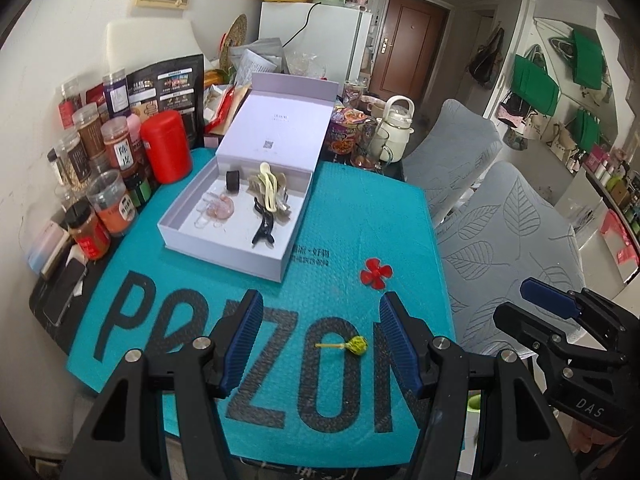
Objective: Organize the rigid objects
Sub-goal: 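Withdraw both open grippers from the box toward the lollipop and pinwheel, then close the left gripper on the yellow-green lollipop head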
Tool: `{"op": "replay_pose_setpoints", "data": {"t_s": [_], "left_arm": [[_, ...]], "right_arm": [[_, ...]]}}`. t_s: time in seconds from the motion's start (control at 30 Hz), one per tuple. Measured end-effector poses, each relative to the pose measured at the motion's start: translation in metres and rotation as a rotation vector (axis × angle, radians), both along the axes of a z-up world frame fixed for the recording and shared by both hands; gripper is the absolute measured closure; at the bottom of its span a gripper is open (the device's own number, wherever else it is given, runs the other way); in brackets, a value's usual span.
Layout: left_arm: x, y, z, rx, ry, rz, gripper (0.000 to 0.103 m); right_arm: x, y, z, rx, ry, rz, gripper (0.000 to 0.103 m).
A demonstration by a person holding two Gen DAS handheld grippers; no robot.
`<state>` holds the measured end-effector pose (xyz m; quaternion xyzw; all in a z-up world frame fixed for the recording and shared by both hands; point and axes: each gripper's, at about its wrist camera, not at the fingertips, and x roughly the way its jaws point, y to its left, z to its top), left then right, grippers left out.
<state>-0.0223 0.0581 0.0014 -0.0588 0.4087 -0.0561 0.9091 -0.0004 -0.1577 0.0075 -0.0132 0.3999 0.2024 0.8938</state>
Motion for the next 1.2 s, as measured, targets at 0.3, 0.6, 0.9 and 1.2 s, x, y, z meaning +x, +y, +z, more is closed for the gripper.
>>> {"op": "replay_pose_setpoints", "data": {"t_s": [0.3, 0.6, 0.9, 1.2], "left_arm": [[0.003, -0.008, -0.038, -0.009, 0.073, 0.034, 0.043], [0.023, -0.024, -0.077, 0.002, 0.111, 0.004, 0.043], [0.035, -0.049, -0.116, 0.027, 0.125, -0.016, 0.043], [0.052, -0.075, -0.153, 0.113, 0.141, -0.052, 0.043]], "right_arm": [[0.001, -0.011, -0.030, -0.032, 0.055, -0.009, 0.048], [0.020, -0.019, -0.070, -0.040, 0.107, -0.039, 0.048], [0.037, -0.035, -0.113, -0.067, 0.193, -0.083, 0.048], [0.048, -0.047, -0.148, -0.087, 0.267, -0.099, 0.048]]}}
